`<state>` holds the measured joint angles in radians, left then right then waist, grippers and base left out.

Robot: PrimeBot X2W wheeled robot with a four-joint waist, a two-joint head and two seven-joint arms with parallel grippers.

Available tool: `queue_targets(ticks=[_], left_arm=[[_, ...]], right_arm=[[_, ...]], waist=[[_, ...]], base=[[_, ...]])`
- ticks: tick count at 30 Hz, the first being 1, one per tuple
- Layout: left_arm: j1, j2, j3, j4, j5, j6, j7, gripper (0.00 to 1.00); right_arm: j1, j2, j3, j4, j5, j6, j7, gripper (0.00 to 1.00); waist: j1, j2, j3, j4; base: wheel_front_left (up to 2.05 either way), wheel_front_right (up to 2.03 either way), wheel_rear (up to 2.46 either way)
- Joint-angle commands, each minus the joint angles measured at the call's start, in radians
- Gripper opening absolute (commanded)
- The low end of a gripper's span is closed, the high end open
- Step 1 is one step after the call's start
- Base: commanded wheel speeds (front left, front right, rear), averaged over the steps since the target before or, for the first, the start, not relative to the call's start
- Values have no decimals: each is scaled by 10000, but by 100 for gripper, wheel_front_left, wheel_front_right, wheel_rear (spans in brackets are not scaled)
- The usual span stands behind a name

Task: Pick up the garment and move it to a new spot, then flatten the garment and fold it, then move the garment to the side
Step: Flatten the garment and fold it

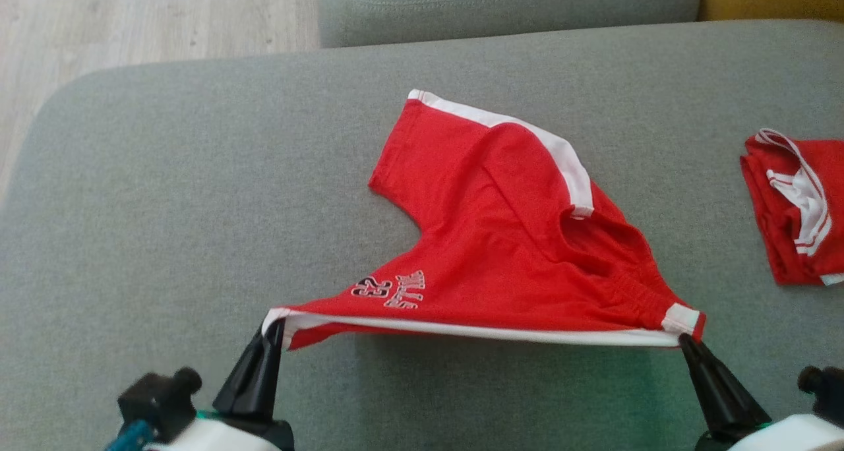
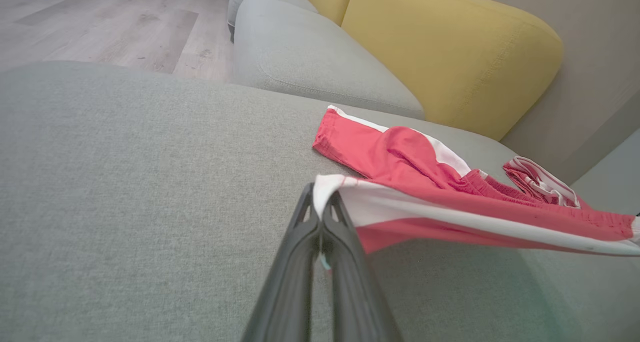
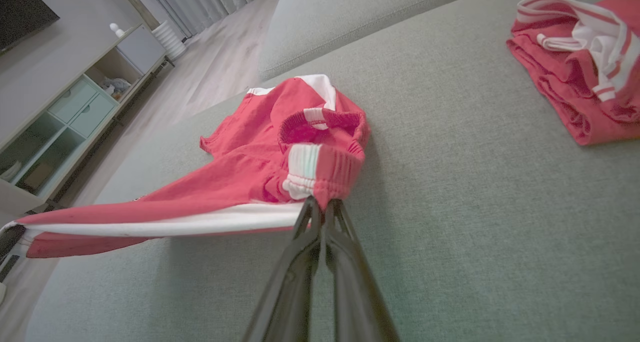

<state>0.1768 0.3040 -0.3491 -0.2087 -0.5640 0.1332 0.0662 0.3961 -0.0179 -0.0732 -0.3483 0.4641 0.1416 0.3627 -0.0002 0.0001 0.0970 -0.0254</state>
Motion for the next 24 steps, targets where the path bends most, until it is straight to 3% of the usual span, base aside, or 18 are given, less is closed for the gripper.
queue_targets(ticks=[1,4,9,17,24], left_arm=[[-548,468,1144,-332,-93,398,-11,0],[-1043,653,1001,-513,-128,196,416,0],[-3038,849,698,432,-234,-567,1047,0],[-7605,1038,26,3410,79,-2023,2077,0],[-10784,1158,-925,6289,423,-2581,2222,0]], right_arm=[[-299,-328,-526,-338,47,-109,-40,0],[-499,-326,-641,-232,252,-109,168,0],[-1636,-325,-450,357,359,-109,336,0],[-4649,-324,-187,1831,644,-109,707,0],[-6768,-324,334,3551,1249,-109,363,0]], waist=[[2,-1,83,-24],[2,-1,343,8],[2,-1,1085,-24],[2,-1,2470,-502],[2,-1,3246,-1174]], base=[[0,0,0],[0,0,0],[0,0,0],[0,0,0],[0,0,0]])
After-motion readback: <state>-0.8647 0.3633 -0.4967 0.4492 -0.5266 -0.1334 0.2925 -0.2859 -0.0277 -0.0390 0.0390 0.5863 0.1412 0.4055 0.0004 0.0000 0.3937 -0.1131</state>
